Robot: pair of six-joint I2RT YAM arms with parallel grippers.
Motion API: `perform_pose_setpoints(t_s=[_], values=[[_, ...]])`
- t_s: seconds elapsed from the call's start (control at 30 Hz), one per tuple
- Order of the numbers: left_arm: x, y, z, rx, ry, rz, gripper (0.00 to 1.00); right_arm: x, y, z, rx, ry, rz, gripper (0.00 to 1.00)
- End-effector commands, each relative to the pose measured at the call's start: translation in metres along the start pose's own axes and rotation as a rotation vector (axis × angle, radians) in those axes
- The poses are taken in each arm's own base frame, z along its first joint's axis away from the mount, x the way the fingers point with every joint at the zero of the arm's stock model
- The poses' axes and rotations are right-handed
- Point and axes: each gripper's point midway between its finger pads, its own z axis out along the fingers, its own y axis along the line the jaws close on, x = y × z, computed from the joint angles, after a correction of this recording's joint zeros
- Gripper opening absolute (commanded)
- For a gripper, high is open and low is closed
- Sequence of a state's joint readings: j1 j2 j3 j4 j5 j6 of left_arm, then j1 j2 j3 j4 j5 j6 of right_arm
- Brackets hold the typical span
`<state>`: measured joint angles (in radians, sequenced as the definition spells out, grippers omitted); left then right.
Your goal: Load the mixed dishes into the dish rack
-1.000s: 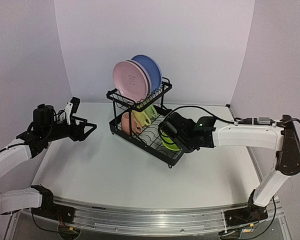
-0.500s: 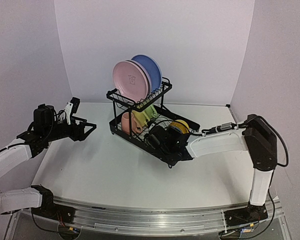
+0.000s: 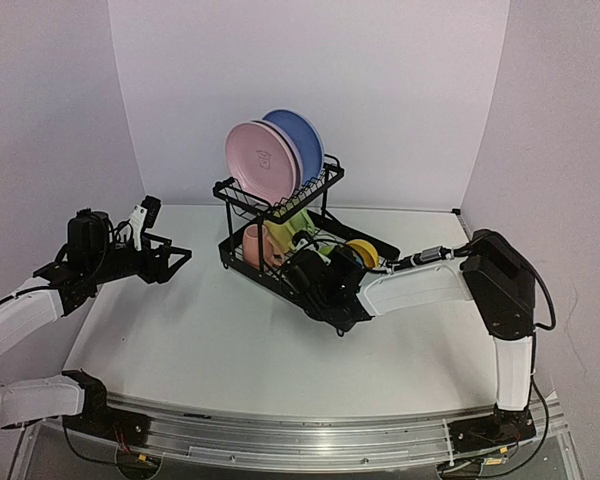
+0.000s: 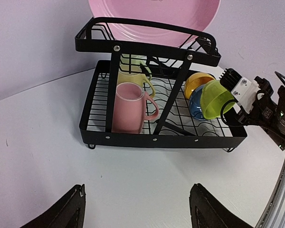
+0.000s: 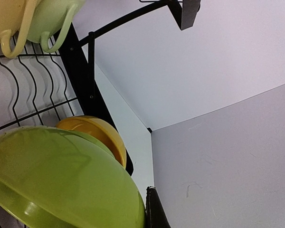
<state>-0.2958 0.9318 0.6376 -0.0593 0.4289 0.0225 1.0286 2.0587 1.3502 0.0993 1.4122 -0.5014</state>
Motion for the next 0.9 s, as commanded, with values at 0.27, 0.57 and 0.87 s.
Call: perform_pose_setpoints(t_s=[0.27, 0.57, 0.87], values=[[-0.005, 0.004, 0.000, -0.022, -0.002, 0.013, 0.74, 0.000, -0.010, -0.003, 0.072, 0.017, 0.047, 0.00], [-0.004, 0.004, -0.001, -0.031, 0.000, 0.022, 0.74, 0.003, 0.009, -0.007, 0.075, 0.015, -0.010, 0.00], [-0.004, 0.006, 0.000, -0.037, 0.005, 0.020, 0.74, 0.014, 0.026, -0.006, 0.075, 0.024, -0.074, 0.00]])
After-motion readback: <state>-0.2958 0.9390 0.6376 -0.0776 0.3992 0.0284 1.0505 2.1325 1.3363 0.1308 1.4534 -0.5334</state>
